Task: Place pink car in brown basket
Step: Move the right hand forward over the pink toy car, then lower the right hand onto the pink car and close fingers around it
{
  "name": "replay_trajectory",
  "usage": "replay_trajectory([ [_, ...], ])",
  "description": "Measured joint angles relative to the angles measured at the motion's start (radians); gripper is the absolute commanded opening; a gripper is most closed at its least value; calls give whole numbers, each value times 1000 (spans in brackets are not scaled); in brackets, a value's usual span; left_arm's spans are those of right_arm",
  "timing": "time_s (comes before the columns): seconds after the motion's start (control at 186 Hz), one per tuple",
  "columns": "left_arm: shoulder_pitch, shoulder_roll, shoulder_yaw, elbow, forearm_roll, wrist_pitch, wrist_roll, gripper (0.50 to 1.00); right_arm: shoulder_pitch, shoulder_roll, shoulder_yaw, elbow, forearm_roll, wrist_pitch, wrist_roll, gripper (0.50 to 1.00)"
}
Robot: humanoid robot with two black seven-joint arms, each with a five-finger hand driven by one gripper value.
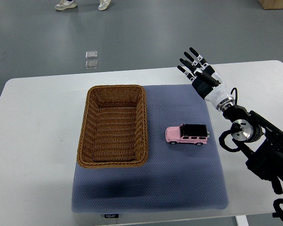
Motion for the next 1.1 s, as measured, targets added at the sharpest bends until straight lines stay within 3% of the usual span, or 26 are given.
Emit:
replay_trajectory([
  [0.318,0,0,-5,-1,-1,-1,0,1000,5,-4,-5,2,-12,-1,0,915],
  [0.447,0,0,-5,-1,-2,-1,0,1000,27,-51,-50,19,-109,0,-3,913],
  [0.7,0,0,-5,-1,-2,0,0,1000,256,-315,-409,181,-538,12,-65,913],
  [0.91,-2,0,-6,-1,-2,0,0,1000,528,-524,-808,349,-583,31,-129,913],
  [1.098,-3,0,-7,-3,-1,0,0,1000,570,-586,-886,467,-575,23,-151,913],
])
